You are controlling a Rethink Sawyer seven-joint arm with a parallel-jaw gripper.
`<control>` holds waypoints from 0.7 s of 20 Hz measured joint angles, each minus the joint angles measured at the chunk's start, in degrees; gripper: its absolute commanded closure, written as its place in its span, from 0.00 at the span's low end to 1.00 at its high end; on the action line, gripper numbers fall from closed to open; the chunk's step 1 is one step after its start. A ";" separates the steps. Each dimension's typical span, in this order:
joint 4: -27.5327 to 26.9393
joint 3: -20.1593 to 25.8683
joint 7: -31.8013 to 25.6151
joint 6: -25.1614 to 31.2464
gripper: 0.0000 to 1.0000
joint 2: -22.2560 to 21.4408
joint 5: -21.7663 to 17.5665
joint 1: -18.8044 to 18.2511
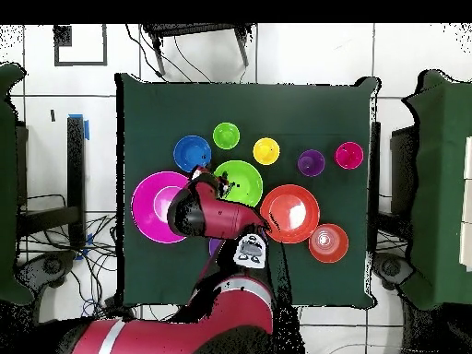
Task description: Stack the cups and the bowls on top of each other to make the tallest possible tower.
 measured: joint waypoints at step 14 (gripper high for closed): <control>0.22 0.18 0.00 0.00 0.00 -0.18 0.04 0.23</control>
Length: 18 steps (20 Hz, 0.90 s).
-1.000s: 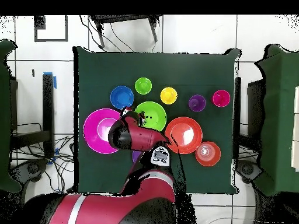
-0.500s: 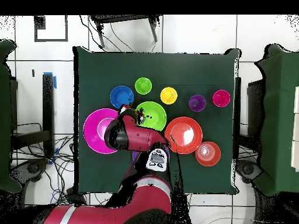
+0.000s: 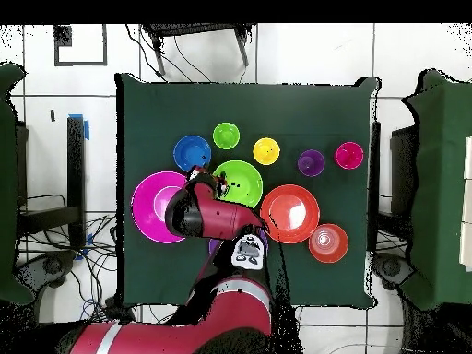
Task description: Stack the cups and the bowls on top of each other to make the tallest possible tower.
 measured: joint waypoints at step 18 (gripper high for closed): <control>0.02 0.08 0.00 0.00 0.00 2.71 0.01 -0.04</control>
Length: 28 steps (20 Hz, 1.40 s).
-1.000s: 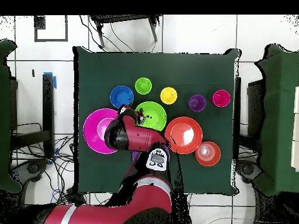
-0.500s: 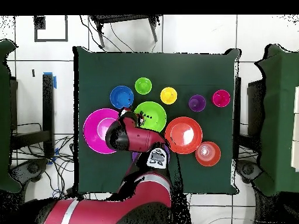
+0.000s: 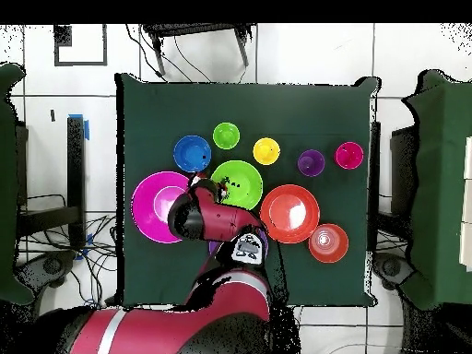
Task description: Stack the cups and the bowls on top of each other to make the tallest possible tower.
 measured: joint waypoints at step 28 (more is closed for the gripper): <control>-0.04 -1.10 -0.01 -0.66 1.00 0.68 0.00 -0.10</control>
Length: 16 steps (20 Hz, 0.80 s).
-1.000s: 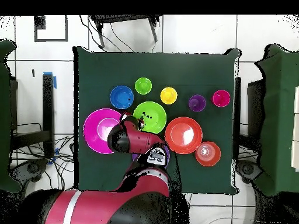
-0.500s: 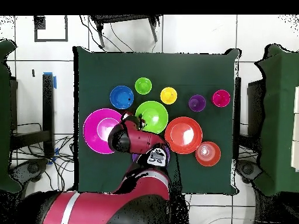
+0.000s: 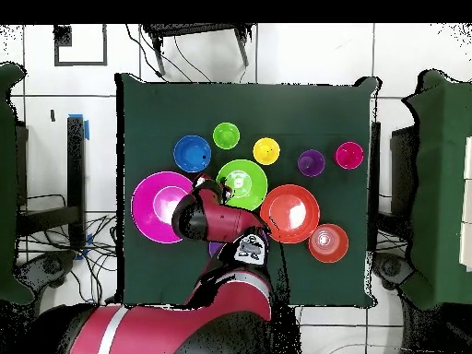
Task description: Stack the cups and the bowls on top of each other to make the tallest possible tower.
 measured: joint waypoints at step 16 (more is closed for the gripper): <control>0.00 0.88 0.01 0.00 0.00 0.22 0.00 -0.88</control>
